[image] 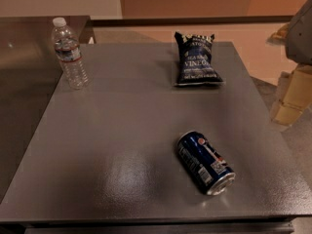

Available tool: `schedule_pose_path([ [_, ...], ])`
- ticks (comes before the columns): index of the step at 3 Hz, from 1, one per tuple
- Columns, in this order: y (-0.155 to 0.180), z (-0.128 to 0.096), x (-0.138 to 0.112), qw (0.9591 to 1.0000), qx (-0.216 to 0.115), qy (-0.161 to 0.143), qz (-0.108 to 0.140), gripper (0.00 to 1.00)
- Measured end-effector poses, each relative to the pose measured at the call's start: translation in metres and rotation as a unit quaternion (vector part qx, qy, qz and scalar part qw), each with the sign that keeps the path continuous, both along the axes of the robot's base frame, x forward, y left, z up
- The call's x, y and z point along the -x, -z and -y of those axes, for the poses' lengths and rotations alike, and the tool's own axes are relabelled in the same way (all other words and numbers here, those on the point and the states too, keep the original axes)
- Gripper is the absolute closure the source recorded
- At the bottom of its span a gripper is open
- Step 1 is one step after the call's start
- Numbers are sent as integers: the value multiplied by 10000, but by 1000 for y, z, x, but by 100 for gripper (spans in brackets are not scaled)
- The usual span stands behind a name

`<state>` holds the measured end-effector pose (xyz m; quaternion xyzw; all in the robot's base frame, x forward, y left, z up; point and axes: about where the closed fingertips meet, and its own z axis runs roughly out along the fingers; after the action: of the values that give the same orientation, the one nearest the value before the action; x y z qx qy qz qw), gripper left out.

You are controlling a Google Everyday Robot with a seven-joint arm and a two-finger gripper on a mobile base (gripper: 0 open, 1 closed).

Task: Pick pepsi can

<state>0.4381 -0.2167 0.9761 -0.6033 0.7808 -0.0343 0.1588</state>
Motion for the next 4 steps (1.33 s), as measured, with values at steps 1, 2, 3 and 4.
schedule_pose_path([
  [1, 0, 0, 0, 10000, 0, 0, 0, 0],
  [2, 2, -4, 1, 9999, 27, 87, -68, 0],
  [3, 15, -27, 5, 9990, -4, 329, -302, 0],
  [4, 40, -53, 10, 9939, -151, 913, -594, 0],
])
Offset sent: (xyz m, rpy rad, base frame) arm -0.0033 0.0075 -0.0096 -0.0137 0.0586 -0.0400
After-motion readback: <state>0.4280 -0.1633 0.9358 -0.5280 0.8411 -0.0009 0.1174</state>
